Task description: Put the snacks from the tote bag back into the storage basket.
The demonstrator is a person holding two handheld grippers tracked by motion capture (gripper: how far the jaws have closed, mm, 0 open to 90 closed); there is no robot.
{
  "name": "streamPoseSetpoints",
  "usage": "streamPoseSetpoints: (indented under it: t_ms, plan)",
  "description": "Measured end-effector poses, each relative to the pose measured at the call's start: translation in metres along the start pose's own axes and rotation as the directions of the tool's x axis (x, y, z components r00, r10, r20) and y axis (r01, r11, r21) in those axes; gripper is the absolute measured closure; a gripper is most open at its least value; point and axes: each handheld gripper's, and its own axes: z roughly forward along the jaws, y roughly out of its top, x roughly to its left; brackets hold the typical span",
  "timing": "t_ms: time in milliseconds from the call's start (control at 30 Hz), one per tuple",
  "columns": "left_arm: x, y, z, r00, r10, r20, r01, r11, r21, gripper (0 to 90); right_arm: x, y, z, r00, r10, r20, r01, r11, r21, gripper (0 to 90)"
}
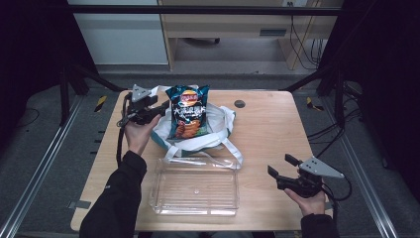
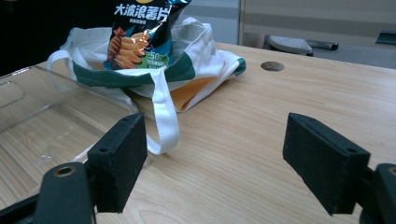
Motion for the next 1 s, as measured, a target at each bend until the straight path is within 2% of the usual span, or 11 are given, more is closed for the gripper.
streamPoseSetpoints:
  t_ms: [33,133,200,267,367,400,467,567,633,867,1000]
  plan:
    - [0.001,0.002,0.001,0.9999,-0.003,-0.013,0.003,1.0000,0.005,46.8,0.000,0.000,0.000,1.0000,0.000,0.000,0.000,1.0000,0.000,22.1]
    - [0.006,0.007,0.006,0.9998,-0.005,-0.018,0.005,1.0000,0.007,46.3,0.000,0.000,0.000,1.0000,-0.001,-0.001,0.001,1.0000,0.002,22.1]
    - [0.010,0.010,0.015,0.9998,-0.004,-0.021,0.004,1.0000,0.000,46.0,0.000,0.000,0.001,1.0000,-0.001,-0.002,0.001,1.0000,0.001,22.0]
    - [0.012,0.012,0.022,0.9996,-0.007,-0.028,0.008,0.9998,0.016,45.8,-0.001,0.000,0.001,1.0000,-0.002,-0.001,0.002,1.0000,0.001,22.1]
    - [0.015,0.013,0.029,0.9992,-0.010,-0.038,0.011,0.9996,0.024,45.5,-0.001,0.000,0.001,1.0000,-0.001,0.000,0.001,1.0000,0.000,22.1]
    - [0.017,0.013,0.037,0.9986,-0.010,-0.051,0.012,0.9995,0.031,45.3,-0.001,0.000,0.001,1.0000,-0.002,-0.001,0.002,1.0000,-0.001,22.1]
    - [0.018,0.012,0.040,0.9983,-0.013,-0.057,0.015,0.9994,0.030,45.3,-0.001,0.000,0.001,1.0000,-0.003,-0.001,0.003,1.0000,0.000,22.1]
    - [0.023,0.010,0.053,0.9982,-0.024,-0.056,0.026,0.9985,0.049,44.5,-0.002,0.000,0.002,1.0000,0.000,-0.001,0.000,1.0000,0.001,22.1]
    - [0.023,0.009,0.056,0.9982,-0.033,-0.051,0.035,0.9984,0.045,44.4,-0.002,0.000,0.001,1.0000,0.001,-0.001,-0.001,1.0000,0.003,22.1]
    - [0.017,0.007,0.074,0.9990,-0.018,-0.041,0.020,0.9978,0.063,43.8,-0.002,-0.001,0.001,1.0000,0.004,0.001,-0.004,1.0000,0.003,22.1]
    - [0.016,0.004,0.082,0.9985,-0.042,-0.036,0.044,0.9957,0.082,46.0,-0.003,-0.001,0.001,1.0000,0.003,0.001,-0.003,1.0000,0.002,22.0]
